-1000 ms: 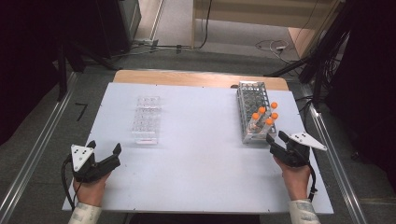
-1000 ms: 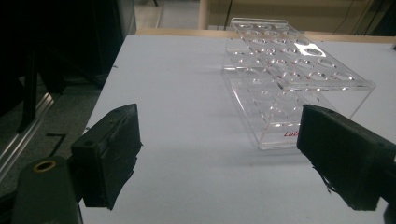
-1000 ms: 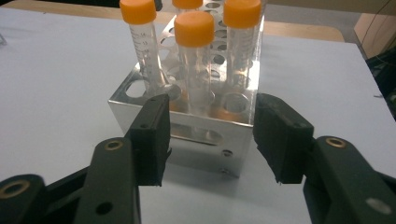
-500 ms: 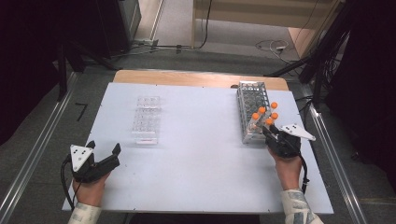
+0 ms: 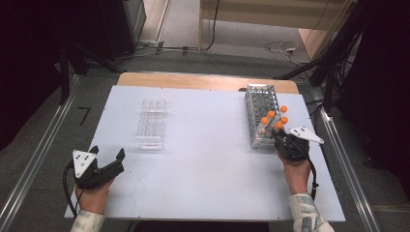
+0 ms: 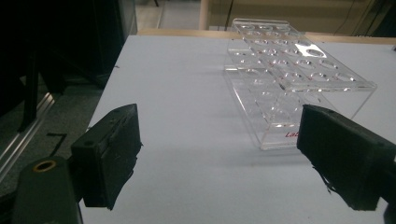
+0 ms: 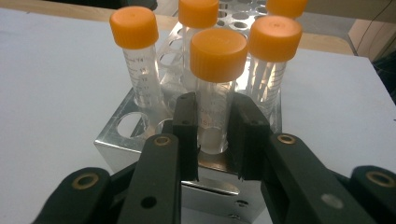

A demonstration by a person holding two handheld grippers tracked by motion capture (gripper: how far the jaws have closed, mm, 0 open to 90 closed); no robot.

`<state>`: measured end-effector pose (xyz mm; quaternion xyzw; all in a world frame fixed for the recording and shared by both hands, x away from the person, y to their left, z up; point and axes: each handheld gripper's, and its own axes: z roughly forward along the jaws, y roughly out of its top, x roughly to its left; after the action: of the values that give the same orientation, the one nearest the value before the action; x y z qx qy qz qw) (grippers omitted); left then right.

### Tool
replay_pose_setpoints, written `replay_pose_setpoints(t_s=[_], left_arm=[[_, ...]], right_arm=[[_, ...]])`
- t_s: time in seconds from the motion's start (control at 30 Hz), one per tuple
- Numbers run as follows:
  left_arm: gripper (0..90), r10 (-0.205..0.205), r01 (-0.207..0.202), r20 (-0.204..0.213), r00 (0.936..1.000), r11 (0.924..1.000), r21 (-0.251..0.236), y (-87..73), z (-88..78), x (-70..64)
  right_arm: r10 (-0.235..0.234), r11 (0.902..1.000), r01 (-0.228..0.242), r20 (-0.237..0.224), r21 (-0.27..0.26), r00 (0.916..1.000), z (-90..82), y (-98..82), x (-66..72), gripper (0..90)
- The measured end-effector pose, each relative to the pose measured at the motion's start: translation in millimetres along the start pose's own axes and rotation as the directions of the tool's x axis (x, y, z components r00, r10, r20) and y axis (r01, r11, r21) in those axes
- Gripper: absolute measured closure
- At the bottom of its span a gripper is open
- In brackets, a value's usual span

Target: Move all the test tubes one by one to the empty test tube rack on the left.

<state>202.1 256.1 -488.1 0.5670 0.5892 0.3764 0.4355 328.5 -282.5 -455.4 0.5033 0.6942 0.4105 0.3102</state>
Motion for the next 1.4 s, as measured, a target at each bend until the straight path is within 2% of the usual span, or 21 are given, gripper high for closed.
replay_pose_setpoints(t_s=[0.47, 0.67, 0.87, 1.07, 1.27, 1.33, 1.37, 1.4], left_arm=[[13.7, 0.005, -0.005, 0.007, 1.0000, 1.0000, -0.002, 0.5, 0.3, -2.7], [14.0, 0.007, -0.007, 0.009, 0.9999, 1.0000, -0.001, 0.5, 0.3, -3.6], [14.9, 0.024, -0.024, 0.027, 0.9993, 0.9997, -0.009, 2.0, -2.4, -9.3], [15.9, 0.053, -0.051, 0.059, 0.9968, 0.9983, -0.027, 3.9, -6.4, -21.5], [15.9, 0.091, -0.088, 0.151, 0.9844, 0.9958, -0.023, 9.2, -8.1, -45.4], [15.9, 0.091, -0.089, 0.164, 0.9822, 0.9958, -0.022, 10.3, -7.7, -49.8], [16.6, 0.098, -0.096, 0.181, 0.9787, 0.9952, -0.021, 11.4, -7.4, -54.0], [16.9, 0.110, -0.107, 0.200, 0.9736, 0.9940, -0.022, 13.1, -6.1, -63.6]], right_arm=[[0.008, 0.9946, -0.009, -0.006, -0.103, 1.0000, -26.2, 22.4, 0.9, 71.6], [0.001, 0.9883, -0.005, -0.031, -0.153, 0.9995, -43.8, 32.0, 5.4, 72.0], [-0.029, 0.9888, 0.020, -0.060, -0.148, 0.9978, -49.8, 34.1, 16.1, 72.0], [-0.075, 0.9915, 0.064, -0.097, -0.114, 0.9924, -47.8, 24.0, 34.0, 72.0], [-0.096, 0.9914, 0.079, -0.172, -0.105, 0.9803, -45.2, 21.7, 53.8, 72.0], [-0.114, 0.9902, 0.097, -0.188, -0.101, 0.9756, -43.3, 20.4, 62.5, 72.0], [-0.120, 0.9899, 0.102, -0.197, -0.098, 0.9730, -41.8, 19.2, 66.8, 72.0], [-0.131, 0.9890, 0.114, -0.204, -0.095, 0.9701, -40.0, 17.8, 71.2, 72.0]])
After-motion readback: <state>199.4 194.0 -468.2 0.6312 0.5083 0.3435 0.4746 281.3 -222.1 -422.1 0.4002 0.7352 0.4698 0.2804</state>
